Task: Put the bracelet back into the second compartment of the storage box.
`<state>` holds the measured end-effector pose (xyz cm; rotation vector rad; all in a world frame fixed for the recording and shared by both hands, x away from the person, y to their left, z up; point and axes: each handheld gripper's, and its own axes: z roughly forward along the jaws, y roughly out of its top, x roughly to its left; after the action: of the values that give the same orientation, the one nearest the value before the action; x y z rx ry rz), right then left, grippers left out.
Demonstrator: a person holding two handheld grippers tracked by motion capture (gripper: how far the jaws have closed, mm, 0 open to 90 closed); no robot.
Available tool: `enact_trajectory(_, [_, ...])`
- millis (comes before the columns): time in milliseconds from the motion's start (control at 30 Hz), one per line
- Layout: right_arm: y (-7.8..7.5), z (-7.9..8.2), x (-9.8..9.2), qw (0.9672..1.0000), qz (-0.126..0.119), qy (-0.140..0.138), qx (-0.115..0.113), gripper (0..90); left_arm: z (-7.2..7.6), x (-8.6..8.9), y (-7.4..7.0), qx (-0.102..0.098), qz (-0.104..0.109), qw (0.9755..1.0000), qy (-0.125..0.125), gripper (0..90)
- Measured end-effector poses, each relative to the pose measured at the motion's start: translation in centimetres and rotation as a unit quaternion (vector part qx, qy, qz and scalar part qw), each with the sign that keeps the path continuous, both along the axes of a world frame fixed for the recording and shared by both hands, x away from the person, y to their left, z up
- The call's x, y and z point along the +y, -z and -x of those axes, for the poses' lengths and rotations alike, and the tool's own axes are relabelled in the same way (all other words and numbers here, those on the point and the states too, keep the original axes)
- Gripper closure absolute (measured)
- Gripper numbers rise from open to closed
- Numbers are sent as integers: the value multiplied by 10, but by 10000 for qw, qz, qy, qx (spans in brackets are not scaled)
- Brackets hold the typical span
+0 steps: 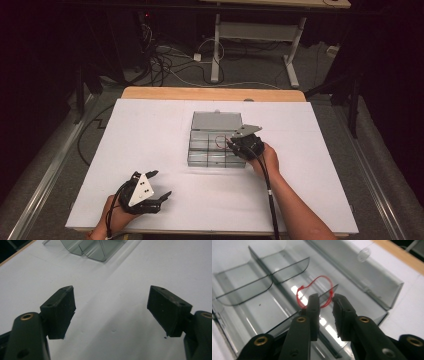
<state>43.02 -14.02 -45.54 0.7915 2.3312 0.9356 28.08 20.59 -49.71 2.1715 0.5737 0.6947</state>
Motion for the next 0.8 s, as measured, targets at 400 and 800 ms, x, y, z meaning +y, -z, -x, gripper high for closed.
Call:
enact_trajectory(400, [-20,26,-28,9932,-962,130,-640,571,-1,1,-2,-29,83,9999,-98,223])
enact_trajectory(800, [-33,56,-56,9894,-1238,-288,-707,370,-3,3,-4,-24,189,9996,-194,223])
